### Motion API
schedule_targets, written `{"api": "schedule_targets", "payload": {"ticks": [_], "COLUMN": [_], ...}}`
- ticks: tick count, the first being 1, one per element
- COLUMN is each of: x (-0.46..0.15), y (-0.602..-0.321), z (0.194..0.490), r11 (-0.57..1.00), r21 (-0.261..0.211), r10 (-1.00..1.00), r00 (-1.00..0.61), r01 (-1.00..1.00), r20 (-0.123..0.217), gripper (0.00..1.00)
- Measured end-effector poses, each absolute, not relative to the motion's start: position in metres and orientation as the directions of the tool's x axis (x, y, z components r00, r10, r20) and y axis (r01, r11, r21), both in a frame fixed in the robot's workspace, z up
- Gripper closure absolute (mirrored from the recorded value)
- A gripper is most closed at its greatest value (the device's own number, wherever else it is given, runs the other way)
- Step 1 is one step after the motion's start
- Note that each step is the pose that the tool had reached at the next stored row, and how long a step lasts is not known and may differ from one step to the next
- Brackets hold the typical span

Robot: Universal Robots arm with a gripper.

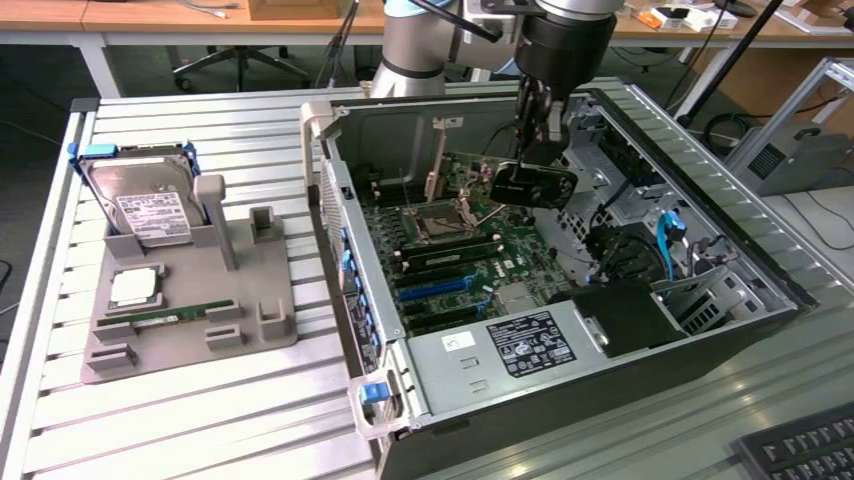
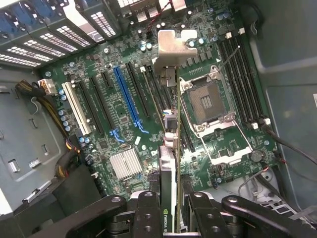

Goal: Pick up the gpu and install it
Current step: 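Insert the gpu into the slot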

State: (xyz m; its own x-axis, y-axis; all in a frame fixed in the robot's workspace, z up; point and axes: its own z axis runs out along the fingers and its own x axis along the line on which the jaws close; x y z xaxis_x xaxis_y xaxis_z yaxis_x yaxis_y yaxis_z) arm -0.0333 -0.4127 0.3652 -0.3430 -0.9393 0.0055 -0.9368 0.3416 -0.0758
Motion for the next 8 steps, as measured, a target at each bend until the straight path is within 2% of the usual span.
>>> {"api": "schedule_targets", "payload": {"ticks": [8], "x": [-0.0333], "y": [-0.4126], "z": [0.3652], "r11": [0.322], "r21": [-0.076], "r10": [-0.946], "r00": [-0.324], "r01": [-0.944], "r20": [0.006], "gripper": [0.73]}}
